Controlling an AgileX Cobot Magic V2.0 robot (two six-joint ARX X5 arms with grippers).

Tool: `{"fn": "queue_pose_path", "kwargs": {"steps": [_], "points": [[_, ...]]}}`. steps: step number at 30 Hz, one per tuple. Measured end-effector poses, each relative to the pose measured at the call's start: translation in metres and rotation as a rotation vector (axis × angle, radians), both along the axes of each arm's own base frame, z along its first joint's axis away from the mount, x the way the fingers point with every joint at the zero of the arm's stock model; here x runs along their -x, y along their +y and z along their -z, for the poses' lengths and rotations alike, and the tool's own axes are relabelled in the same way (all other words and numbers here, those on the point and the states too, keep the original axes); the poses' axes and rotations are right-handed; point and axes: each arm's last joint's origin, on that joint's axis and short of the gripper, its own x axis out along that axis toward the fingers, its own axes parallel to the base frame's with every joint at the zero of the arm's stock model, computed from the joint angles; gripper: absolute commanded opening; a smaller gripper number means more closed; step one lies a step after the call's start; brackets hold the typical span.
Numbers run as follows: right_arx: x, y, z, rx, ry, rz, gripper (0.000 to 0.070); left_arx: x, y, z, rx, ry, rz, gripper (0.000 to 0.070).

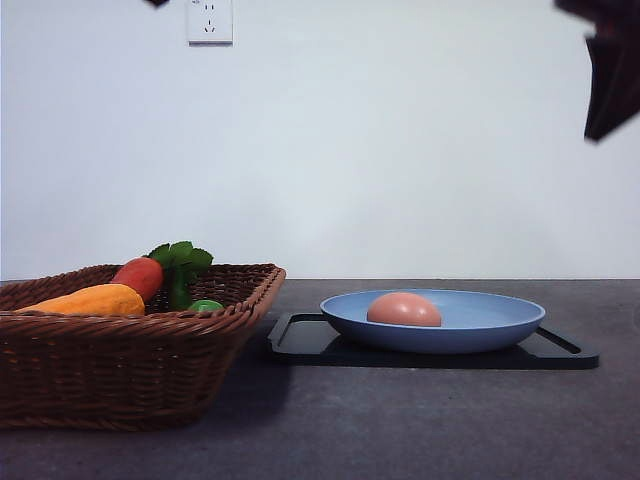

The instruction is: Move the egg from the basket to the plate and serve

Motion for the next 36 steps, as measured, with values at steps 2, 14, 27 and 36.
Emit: {"fn": "queue_pose_path", "kwargs": {"steps": [2,14,27,36], "points": [[0.017,0.011,-0.015,0.083,-0.091,0.003,0.0,-0.009,0.009,0.005,0.015,-0.002,-0.061,0.0],[0.09,0.035,0.002,0.252,-0.471,0.059,0.0,0.007,0.037,0.055,0.163,-0.219,-0.192,0.0],[0.114,0.027,0.101,0.169,-0.674,0.109,0.0,0.07,0.057,0.138,0.322,-0.325,-0.252,0.0],[0.114,0.027,0.101,0.153,-0.689,0.12,0.0,0.076,0.059,0.138,0.344,-0.302,-0.272,0.0]]}}
